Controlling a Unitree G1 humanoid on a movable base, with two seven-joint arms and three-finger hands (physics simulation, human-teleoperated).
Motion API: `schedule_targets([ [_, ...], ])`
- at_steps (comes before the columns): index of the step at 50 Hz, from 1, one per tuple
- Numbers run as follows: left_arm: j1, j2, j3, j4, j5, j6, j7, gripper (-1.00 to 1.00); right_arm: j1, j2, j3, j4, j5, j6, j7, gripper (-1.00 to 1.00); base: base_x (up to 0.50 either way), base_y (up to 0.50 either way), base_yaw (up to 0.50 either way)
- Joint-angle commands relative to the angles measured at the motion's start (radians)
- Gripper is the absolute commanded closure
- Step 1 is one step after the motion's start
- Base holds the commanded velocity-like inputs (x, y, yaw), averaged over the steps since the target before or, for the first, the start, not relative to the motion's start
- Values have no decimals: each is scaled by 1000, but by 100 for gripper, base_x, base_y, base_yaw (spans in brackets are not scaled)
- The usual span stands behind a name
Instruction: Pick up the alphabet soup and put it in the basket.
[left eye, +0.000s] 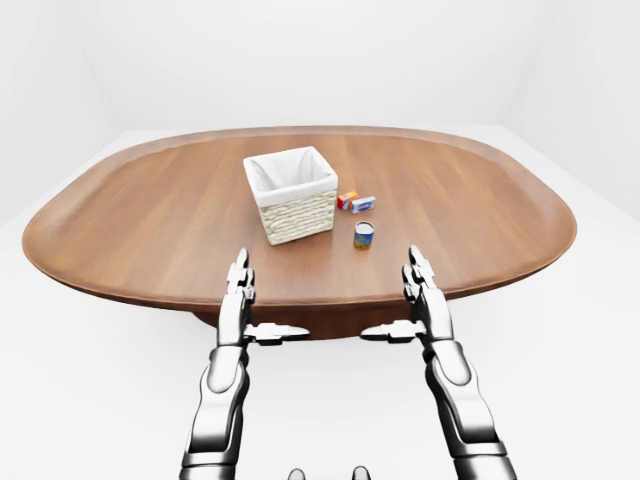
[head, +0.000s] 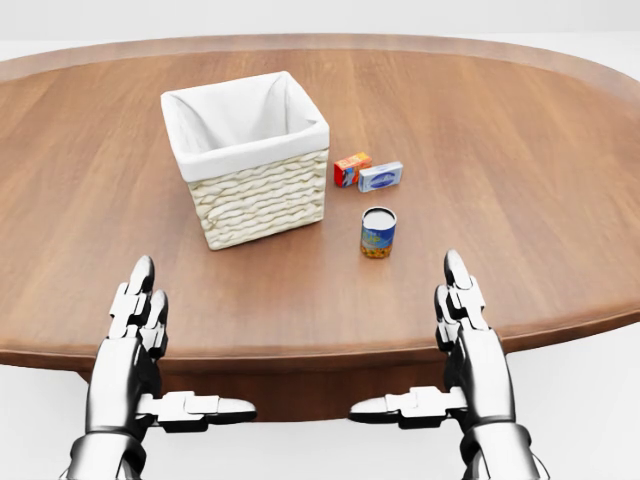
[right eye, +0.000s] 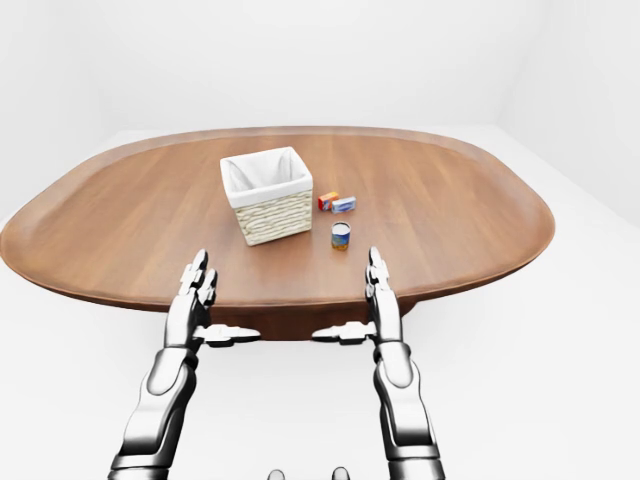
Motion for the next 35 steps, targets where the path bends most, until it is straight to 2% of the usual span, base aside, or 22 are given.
schedule_targets([
  [1, -3, 14, 28, 1, -15, 2, -23, -100, 14, -8, -12, -17, 10, 9, 44, -100, 0, 0, 0],
  [7, 1, 13, 27, -5, -14, 3, -24, -100, 21, -6, -11, -32, 10, 12, 43, -100, 0, 0, 0],
  [8, 0, 13, 27, -3, -15, 3, -24, -100, 21, -7, -9, -34, 18, 24, 53, -100, 0, 0, 0],
  [11, 5, 14, 29, -14, -17, 7, -25, -100, 18, -6, -10, -27, 13, 13, 47, -100, 0, 0, 0],
  [16, 13, 19, 40, -48, -23, 23, -31, -100, 7, -8, -11, -19, 11, 37, 45, -100, 0, 0, 0],
  [20, 5, 28, 62, -49, -26, 25, -29, -100, 7, -9, -14, -23, 21, 48, 56, -100, 0, 0, 0],
  [22, 3, 31, 77, -57, -21, 18, -11, -100, 6, -9, -15, -22, 21, 48, 55, -100, 21, 0, 0],
  [27, 39, 39, 104, -166, -43, 57, -25, -100, 7, -10, -16, -30, 29, 55, 63, -100, 31, 0, 0],
  [30, 49, 38, 114, -194, -41, 63, -26, -100, 4, -10, -17, -24, 30, 56, 65, -100, 43, -6, 0],
  [33, 63, 41, 146, -251, -67, 88, -32, -100, 1, -11, -19, -18, 34, 57, 68, -100, 46, -9, 0],
  [35, 78, 41, 162, -294, -75, 88, -36, -100, 0, -11, -21, -25, 38, 64, 69, -100, 49, -13, 0],
])
